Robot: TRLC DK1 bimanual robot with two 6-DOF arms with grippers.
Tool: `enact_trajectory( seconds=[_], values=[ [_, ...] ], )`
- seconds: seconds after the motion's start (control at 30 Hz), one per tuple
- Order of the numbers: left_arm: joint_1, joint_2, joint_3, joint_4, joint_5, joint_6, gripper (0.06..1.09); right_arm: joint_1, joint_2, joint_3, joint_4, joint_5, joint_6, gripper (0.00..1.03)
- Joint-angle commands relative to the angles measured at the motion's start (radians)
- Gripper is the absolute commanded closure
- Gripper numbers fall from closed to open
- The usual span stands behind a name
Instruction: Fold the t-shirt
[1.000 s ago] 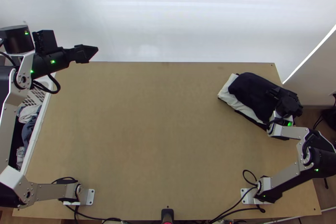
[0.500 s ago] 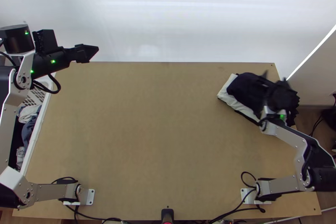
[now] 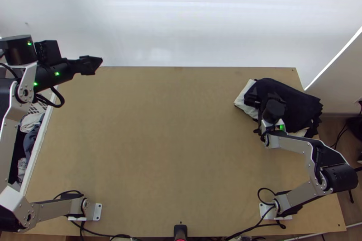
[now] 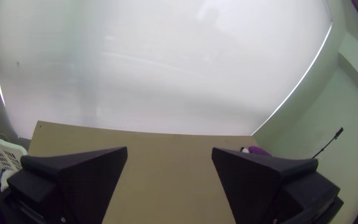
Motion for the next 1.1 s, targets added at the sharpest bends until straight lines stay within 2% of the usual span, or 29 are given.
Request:
enact_trajectory(
  seconds=[0.0, 0.13, 0.27, 0.4, 0.53, 0.63, 0.7, 0.87, 1.07],
  values=[
    [0.003, -0.039, -0.107, 0.073, -0.091, 0.035, 0.1, 0.034, -0.021, -0.02, -0.007, 0.009, -0.067, 0.05],
    [0.005, -0.068, -0.153, 0.152, -0.169, 0.035, 0.1, 0.067, -0.219, 0.012, -0.007, 0.009, -0.143, 0.05],
    [0.003, -0.146, -0.21, 0.307, -0.303, 0.046, 0.1, 0.098, -0.455, 0.086, -0.007, 0.007, -0.141, 0.05],
    [0.003, -0.253, -0.316, 0.437, -0.379, 0.043, 0.1, 0.115, -0.618, 0.158, -0.007, 0.001, -0.141, 0.05],
    [0.003, -0.437, -0.532, 0.632, -0.455, 0.041, 0.1, 0.132, -0.769, 0.178, -0.007, -0.065, -0.143, 0.05],
    [0.005, -0.634, -0.781, 0.891, -0.491, 0.069, 0.1, 0.135, -0.872, 0.172, -0.005, -0.094, -0.144, 0.05],
    [0.009, -0.755, -0.91, 0.998, -0.499, 0.081, 0.1, 0.135, -0.927, 0.15, -0.005, -0.116, -0.158, 0.05],
    [0.016, -0.93, -1.068, 1.011, -0.521, 0.095, 0.1, 0.135, -1.059, 0.012, 0.01, -0.174, -0.222, 0.05],
    [0.016, -1.082, -1.221, 1.054, -0.527, 0.129, 0.1, 0.136, -1.197, -0.176, 0.014, -0.227, -0.23, 0.05]
  ],
)
